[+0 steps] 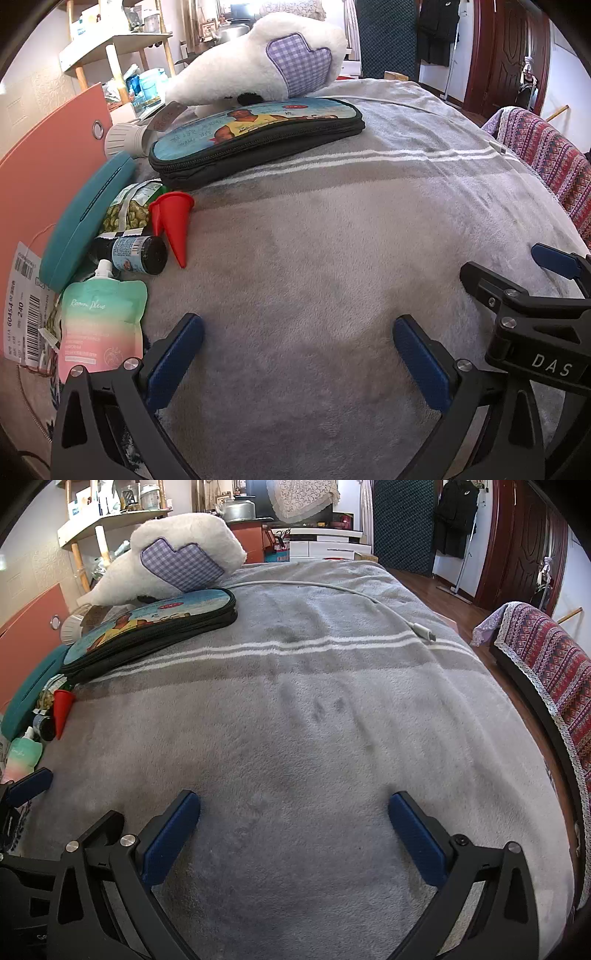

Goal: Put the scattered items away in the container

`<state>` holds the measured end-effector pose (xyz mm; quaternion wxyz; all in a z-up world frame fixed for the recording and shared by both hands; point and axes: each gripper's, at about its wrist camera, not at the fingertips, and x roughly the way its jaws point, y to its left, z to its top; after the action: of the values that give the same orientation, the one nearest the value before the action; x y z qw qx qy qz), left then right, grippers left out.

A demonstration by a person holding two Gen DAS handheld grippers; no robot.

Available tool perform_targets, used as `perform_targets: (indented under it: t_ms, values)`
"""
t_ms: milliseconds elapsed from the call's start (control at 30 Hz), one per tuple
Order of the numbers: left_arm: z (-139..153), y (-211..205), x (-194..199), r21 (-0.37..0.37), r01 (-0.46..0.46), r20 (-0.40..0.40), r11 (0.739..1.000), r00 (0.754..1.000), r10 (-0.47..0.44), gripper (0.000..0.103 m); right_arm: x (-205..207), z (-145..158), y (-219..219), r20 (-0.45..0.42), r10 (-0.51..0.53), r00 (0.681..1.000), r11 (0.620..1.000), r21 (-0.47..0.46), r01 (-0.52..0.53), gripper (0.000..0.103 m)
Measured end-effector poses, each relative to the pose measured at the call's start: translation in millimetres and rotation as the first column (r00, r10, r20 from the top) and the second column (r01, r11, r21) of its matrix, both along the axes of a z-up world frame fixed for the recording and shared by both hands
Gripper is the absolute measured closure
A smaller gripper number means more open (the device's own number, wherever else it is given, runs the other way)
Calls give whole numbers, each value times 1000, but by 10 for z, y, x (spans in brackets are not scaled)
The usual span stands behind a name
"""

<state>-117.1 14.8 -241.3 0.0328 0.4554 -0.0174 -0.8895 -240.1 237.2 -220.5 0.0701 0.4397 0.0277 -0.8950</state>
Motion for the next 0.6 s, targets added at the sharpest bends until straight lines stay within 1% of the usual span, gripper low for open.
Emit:
perform_targets:
  t_ms: [600]
  values:
    - [-31,-109,-26,-4,-2,-2,1000,1000,2,0,1,2,-6,-2,0,1000,1000,0,0,0]
